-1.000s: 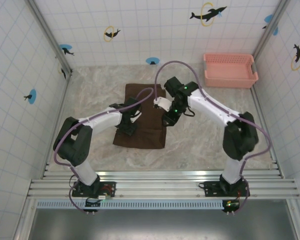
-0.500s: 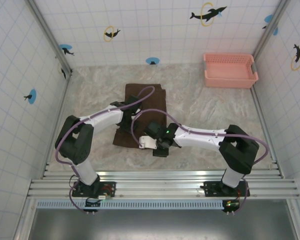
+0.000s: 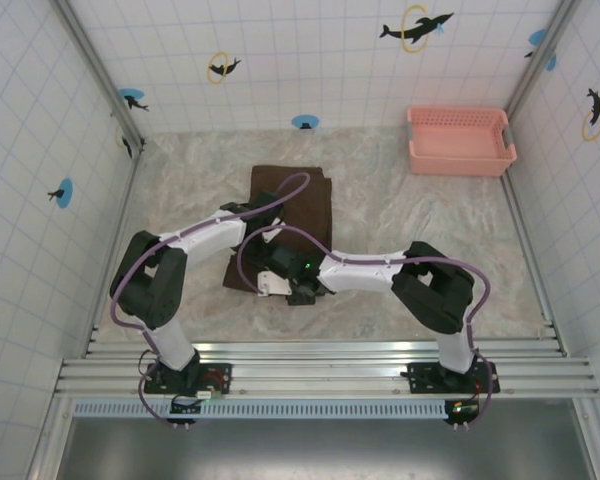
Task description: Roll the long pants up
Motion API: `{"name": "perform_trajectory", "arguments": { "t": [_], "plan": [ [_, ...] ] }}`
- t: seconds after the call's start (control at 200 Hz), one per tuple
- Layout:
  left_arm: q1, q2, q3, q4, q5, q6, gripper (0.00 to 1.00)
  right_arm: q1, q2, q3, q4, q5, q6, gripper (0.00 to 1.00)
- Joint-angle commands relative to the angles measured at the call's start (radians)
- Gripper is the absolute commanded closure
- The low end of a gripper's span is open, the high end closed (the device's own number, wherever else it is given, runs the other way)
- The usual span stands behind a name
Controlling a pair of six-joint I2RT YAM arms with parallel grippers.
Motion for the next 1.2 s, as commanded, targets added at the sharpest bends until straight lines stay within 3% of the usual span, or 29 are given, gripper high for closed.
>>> {"name": "perform_trajectory", "arguments": {
  "t": [0.0,0.24,0.565,0.726,0.941,1.191],
  "plan": [
    [-0.002,-0.053,0.0,-0.046,-0.002,0.047,0.37,-0.028,0.073,0.03,-0.119,-0.109,-0.008,0.8],
    [0.018,-0.121,0.085,-0.124,-0.095,0.073,0.31,-0.1,0.039,0.139,-0.35,-0.436,0.007,0.89],
    [0.075,-0.212,0.142,-0.189,-0.148,0.135,0.28,-0.253,0.108,0.41,-0.721,-1.035,0.119,0.89],
    [0.074,-0.232,0.137,-0.2,-0.156,0.151,0.28,-0.375,0.157,0.442,-0.751,-1.235,0.221,0.89],
    [0.075,-0.237,0.145,-0.203,-0.135,0.138,0.27,-0.499,0.234,0.452,-0.695,-1.226,0.324,0.87],
    [0.073,-0.233,0.179,-0.208,-0.088,0.119,0.28,-0.512,0.42,0.633,-0.719,-1.105,0.325,0.85]
  ]
}}
